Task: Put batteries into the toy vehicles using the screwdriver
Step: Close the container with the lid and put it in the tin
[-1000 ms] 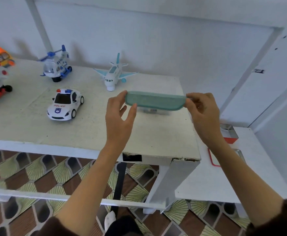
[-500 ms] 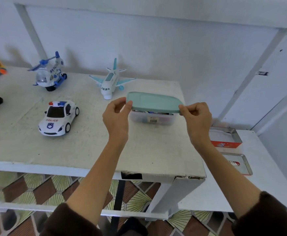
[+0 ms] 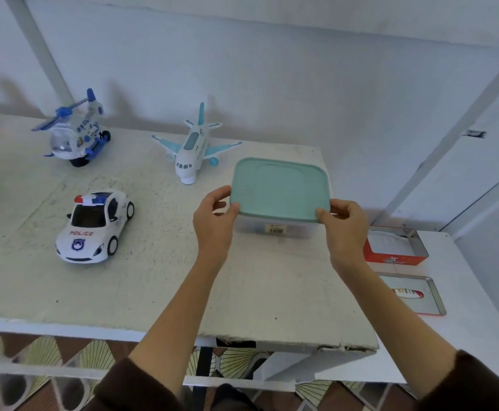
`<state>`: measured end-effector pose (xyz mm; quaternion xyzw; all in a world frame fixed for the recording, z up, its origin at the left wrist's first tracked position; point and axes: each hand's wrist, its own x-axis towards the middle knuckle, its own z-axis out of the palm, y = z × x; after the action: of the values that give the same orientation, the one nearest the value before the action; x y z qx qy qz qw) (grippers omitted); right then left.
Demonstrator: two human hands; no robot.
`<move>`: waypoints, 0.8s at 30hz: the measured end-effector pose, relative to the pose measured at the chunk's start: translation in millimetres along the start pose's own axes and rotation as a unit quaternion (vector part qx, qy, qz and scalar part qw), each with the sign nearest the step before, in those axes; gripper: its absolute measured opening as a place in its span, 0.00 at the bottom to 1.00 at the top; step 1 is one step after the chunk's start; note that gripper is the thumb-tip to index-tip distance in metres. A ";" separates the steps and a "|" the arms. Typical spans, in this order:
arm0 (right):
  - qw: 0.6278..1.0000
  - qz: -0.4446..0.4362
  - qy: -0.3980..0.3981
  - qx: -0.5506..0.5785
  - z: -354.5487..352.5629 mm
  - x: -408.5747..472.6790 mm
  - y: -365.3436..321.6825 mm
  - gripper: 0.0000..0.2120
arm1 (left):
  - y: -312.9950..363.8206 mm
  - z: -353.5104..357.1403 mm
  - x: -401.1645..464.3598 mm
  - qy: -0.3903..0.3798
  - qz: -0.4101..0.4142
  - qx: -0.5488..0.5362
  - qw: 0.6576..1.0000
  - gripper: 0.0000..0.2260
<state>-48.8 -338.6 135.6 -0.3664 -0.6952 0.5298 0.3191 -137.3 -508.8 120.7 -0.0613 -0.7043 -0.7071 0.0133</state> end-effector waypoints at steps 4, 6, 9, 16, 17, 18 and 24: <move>1.000 0.006 0.000 -0.004 0.6 -2.4 6.7 0.09 | -3.8 -0.6 3.6 -0.002 -0.018 0.001 1.000 0.13; 1.000 0.006 -0.003 -0.010 0.3 -2.2 9.7 0.09 | -4.8 -1.1 3.9 -0.001 -0.024 -0.004 1.000 0.14; 1.000 0.013 -0.010 -0.013 -1.2 1.1 10.6 0.10 | -5.8 -3.5 3.6 0.003 -0.028 -0.005 1.000 0.14; 0.999 0.021 -0.023 0.013 -3.1 1.9 10.4 0.04 | -15.0 -1.5 6.5 0.015 -0.016 0.021 1.000 0.08; 0.999 0.021 -0.021 0.019 -2.1 1.2 10.9 0.02 | -16.8 -1.4 5.5 0.016 -0.008 0.022 1.000 0.08; 0.999 0.019 -0.017 0.025 -1.3 0.1 11.5 0.03 | -18.8 -1.3 4.7 0.021 -0.004 0.021 1.000 0.08; 1.000 -0.001 0.000 0.011 3.1 0.4 9.0 0.06 | -21.5 4.4 7.1 0.044 -0.024 -0.016 0.999 0.08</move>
<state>-50.0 -338.3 126.2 -0.3621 -0.6896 0.5375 0.3232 -146.3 -503.8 100.1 -0.0134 -0.6931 -0.7203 0.0263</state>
